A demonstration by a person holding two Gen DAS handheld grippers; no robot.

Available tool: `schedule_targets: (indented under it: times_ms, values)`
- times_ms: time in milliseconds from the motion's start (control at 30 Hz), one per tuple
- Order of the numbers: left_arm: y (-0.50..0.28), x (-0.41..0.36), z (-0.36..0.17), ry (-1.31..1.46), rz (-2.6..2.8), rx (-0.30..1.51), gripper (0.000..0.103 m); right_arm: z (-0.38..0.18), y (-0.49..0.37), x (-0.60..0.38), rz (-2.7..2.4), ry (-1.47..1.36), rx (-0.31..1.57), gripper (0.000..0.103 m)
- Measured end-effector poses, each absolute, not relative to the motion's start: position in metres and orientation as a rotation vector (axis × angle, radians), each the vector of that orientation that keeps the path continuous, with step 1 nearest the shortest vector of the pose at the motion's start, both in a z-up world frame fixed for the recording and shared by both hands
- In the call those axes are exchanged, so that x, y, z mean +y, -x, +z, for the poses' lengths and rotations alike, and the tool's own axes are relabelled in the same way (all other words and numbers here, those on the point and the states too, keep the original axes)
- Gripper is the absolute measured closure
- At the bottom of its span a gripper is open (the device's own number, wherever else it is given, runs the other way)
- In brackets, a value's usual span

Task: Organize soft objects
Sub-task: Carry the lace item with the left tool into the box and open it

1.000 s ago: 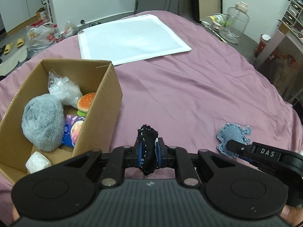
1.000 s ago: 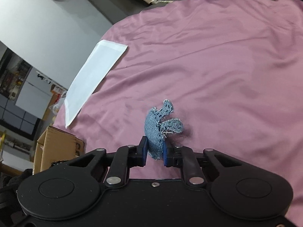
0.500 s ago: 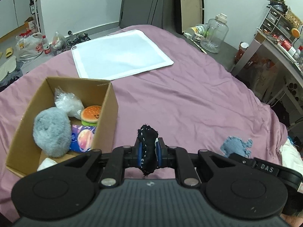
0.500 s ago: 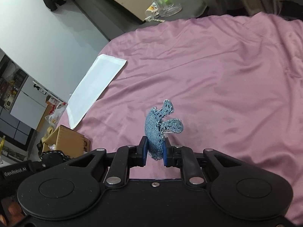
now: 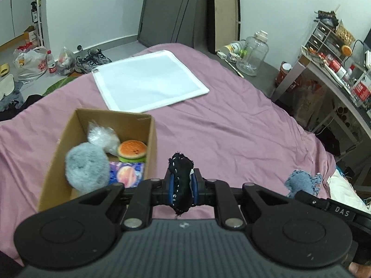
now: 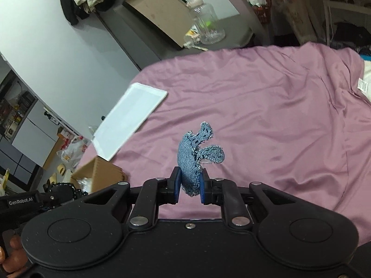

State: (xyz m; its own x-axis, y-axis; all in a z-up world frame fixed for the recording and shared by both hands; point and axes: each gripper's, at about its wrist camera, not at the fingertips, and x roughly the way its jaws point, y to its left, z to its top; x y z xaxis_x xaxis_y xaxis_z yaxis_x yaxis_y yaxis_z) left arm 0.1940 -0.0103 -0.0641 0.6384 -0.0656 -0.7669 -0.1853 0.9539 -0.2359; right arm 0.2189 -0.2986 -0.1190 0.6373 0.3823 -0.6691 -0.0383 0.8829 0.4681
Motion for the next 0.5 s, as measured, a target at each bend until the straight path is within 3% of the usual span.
schedule_targets:
  times_ms: [500]
  values:
    - [-0.172, 0.063, -0.064, 0.381, 0.099, 0.857, 0.088, -0.091, -0.202, -0.23, 0.293, -0.377, 0.829, 0.085]
